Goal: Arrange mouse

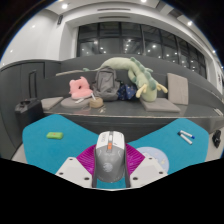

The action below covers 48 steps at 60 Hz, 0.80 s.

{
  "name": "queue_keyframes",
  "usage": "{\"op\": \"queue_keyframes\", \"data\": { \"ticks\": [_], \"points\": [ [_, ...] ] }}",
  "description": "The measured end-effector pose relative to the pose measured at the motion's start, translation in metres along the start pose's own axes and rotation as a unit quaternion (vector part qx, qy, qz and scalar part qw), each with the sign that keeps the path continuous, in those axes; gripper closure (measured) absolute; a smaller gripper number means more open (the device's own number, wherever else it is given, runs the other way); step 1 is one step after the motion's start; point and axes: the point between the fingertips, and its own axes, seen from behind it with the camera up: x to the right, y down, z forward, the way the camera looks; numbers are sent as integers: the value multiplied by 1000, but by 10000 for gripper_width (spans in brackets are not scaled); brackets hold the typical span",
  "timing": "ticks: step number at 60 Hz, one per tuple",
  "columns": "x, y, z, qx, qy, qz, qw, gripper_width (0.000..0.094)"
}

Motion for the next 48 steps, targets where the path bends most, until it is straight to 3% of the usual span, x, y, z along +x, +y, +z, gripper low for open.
{"op": "queue_keyframes", "data": {
  "ticks": [5,11,20,32,38,43,45,48],
  "points": [
    [68,0,22,-8,46,7,999,567],
    [123,31,52,-43,64,41,996,567],
    [139,92,83,-87,29,39,995,565],
    [155,128,98,-112,53,35,992,535],
    [153,128,97,-109,51,35,992,346],
    [151,124,88,-115,56,25,991,60],
    [148,117,79,-113,56,23,992,97],
    [139,101,60,-100,48,23,994,77]
  ]
}}
